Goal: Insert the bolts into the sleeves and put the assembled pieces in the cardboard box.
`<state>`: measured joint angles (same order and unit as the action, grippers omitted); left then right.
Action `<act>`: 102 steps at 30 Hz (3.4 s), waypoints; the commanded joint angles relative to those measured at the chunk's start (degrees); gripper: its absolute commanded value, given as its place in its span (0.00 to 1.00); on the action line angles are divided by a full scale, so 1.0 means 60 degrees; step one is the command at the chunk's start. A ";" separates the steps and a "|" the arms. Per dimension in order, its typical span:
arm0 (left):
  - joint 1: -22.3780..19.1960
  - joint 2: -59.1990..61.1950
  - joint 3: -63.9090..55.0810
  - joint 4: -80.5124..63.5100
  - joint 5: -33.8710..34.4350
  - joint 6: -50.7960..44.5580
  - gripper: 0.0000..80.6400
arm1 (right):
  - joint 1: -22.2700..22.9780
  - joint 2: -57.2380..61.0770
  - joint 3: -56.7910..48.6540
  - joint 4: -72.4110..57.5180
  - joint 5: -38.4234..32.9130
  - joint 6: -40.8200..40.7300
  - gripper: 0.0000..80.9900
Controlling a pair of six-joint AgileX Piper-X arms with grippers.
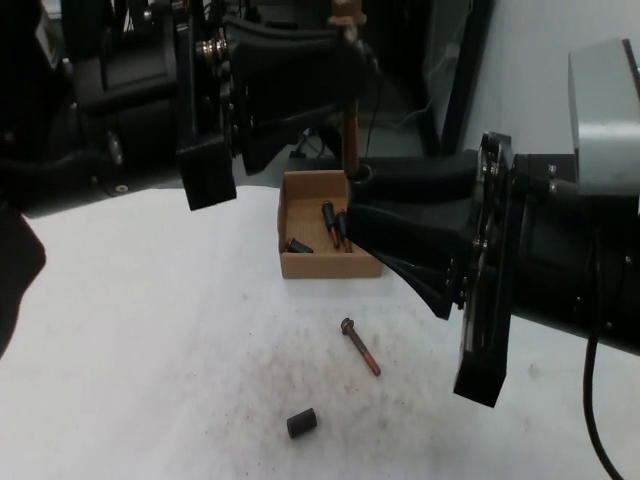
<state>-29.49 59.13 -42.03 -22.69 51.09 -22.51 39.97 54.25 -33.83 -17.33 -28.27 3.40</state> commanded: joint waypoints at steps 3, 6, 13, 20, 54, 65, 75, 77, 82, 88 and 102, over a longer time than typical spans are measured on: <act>-0.0035 0.0010 -0.0025 0.0144 -0.0083 0.0111 0.00 | -0.0017 -0.0074 -0.0121 -0.0335 0.0114 -0.0081 0.01; -0.0151 0.0010 -0.0025 0.0146 -0.0152 0.0111 0.00 | -0.0017 -0.0074 -0.0121 -0.0289 0.0114 -0.0081 0.01; -0.0632 0.0034 -0.0025 0.0146 -0.0487 0.0111 0.00 | -0.0017 -0.0074 -0.0121 -0.0291 0.0162 -0.0081 0.01; -0.0643 0.0080 -0.0025 0.0244 -0.0419 0.0332 0.00 | -0.0017 -0.0074 -0.0121 -0.0291 0.0162 -0.0081 0.01; 0.0217 0.0080 -0.0025 0.4104 0.0346 0.2897 0.67 | -0.0017 -0.0074 -0.0121 -0.0515 0.0159 -0.0062 0.01; 0.0761 0.0018 -0.0177 0.3633 0.0205 0.2897 0.67 | -0.0017 -0.0074 -0.0121 -0.0515 0.0159 -0.0062 0.01; 0.1952 -0.0866 -0.1166 0.2790 -0.3356 0.2821 0.26 | -0.0183 0.0149 -0.0668 0.1760 0.2851 0.1507 0.01; 0.2101 -0.0863 -0.1166 0.3399 -0.3581 0.2821 0.05 | -0.0508 0.0595 -0.1284 0.2834 0.2870 0.2020 0.01; 0.2138 -0.0839 -0.1166 0.7416 -0.5194 0.2835 0.00 | -0.1353 0.2419 -0.3403 0.4785 0.2870 0.2049 0.01; 0.2138 -0.0810 -0.0426 1.0577 -0.5803 0.3120 0.00 | -0.2167 0.5832 -0.6891 0.7815 0.2805 0.2001 0.01; 0.2138 -0.0850 0.1922 1.0961 -0.4845 0.3042 0.00 | -0.2560 1.2288 -1.3896 1.0796 0.2870 0.1872 0.01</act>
<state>-16.69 53.85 -32.02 43.05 20.94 -4.07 24.91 125.96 -113.17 46.04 -11.10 15.09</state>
